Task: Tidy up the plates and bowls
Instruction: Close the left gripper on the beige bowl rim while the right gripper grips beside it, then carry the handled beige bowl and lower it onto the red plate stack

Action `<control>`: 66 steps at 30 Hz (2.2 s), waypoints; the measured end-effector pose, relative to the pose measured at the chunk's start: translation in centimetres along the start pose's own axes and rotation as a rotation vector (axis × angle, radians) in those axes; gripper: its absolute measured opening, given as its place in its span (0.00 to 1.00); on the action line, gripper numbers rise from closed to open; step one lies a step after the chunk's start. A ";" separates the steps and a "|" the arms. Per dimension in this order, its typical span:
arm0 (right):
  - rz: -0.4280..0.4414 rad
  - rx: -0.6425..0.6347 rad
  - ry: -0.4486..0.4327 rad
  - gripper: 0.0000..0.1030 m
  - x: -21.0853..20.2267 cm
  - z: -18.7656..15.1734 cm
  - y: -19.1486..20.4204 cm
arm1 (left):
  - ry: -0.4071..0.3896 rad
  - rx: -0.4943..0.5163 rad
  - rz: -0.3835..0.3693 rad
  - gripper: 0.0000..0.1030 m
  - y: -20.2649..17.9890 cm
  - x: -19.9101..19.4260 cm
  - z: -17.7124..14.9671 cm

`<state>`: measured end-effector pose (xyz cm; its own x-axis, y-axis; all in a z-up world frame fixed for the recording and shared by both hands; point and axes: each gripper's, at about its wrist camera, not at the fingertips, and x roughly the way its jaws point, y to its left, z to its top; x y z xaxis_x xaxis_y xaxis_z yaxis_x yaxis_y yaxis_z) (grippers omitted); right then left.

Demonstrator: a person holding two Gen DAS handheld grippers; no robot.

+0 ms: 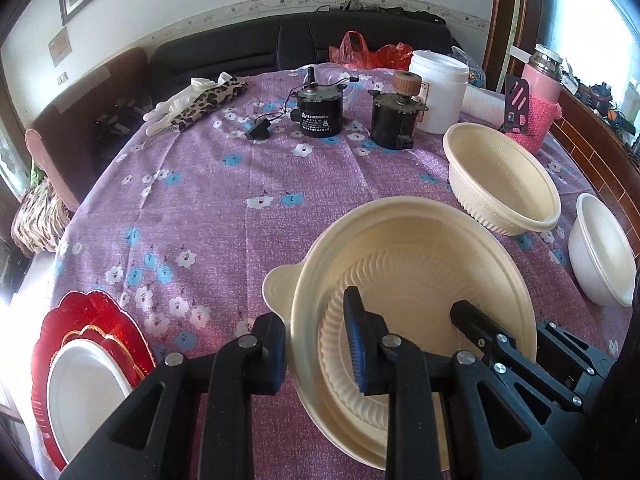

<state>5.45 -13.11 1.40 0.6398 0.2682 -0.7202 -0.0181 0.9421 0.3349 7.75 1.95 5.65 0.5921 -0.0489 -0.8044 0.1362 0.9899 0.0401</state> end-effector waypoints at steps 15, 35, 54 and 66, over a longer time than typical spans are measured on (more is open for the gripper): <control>0.027 -0.027 -0.036 0.16 -1.3 -0.4 1.1 | -0.038 -0.041 -0.004 0.23 1.4 -2.3 -0.8; 0.134 -0.272 -0.070 0.16 -5.1 -2.4 16.6 | -0.170 -0.265 0.066 0.23 15.3 -11.3 -5.2; 0.097 -0.416 0.065 0.16 0.3 -5.5 23.9 | -0.072 -0.452 0.074 0.30 23.3 -7.4 -9.8; 0.088 -0.403 0.047 0.19 0.7 -5.5 24.3 | -0.140 -0.549 0.023 0.56 25.6 -9.8 -10.9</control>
<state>1.23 11.08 5.65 0.5864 0.3517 -0.7297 -0.3770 0.9158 0.1384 -3.24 29.19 8.10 0.6947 -0.0071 -0.7193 -0.2887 0.9132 -0.2877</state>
